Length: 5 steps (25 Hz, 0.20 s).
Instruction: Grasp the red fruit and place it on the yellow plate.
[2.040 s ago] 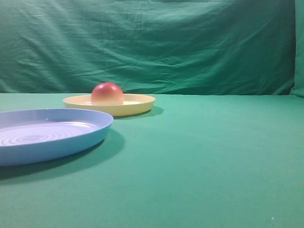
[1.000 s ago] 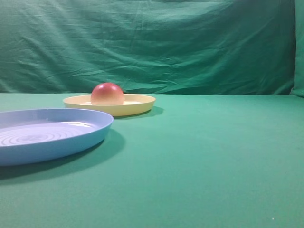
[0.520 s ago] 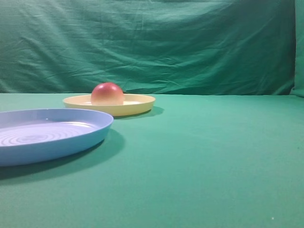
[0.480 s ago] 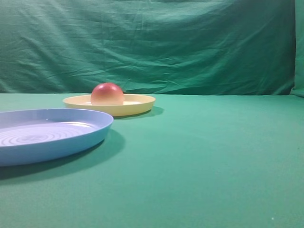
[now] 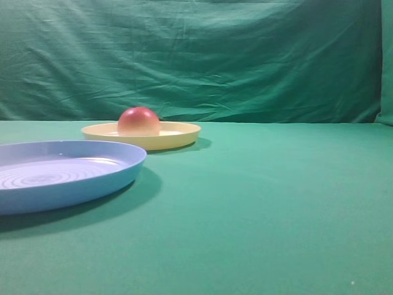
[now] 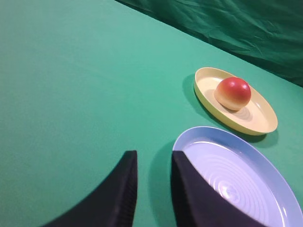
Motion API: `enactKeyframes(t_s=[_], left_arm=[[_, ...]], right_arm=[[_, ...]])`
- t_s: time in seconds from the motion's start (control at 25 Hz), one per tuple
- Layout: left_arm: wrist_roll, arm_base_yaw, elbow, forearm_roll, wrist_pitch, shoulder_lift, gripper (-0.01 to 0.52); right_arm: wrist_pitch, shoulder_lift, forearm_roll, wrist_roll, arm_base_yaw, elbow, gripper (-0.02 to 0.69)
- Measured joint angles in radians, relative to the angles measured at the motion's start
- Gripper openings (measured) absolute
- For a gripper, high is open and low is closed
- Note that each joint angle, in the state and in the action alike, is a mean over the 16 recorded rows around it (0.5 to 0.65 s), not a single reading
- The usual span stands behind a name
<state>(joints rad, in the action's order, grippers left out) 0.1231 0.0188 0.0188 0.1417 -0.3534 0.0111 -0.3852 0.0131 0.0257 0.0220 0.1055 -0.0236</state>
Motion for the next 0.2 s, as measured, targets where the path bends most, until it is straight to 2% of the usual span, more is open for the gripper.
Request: enactKeyframes(t_s=[0.2], left_arm=[[0.000, 0.000, 0.000, 0.000, 0.000, 0.000, 0.157]], right_arm=[[0.000, 0.000, -0.001, 0.000, 0.000, 0.000, 0.000]])
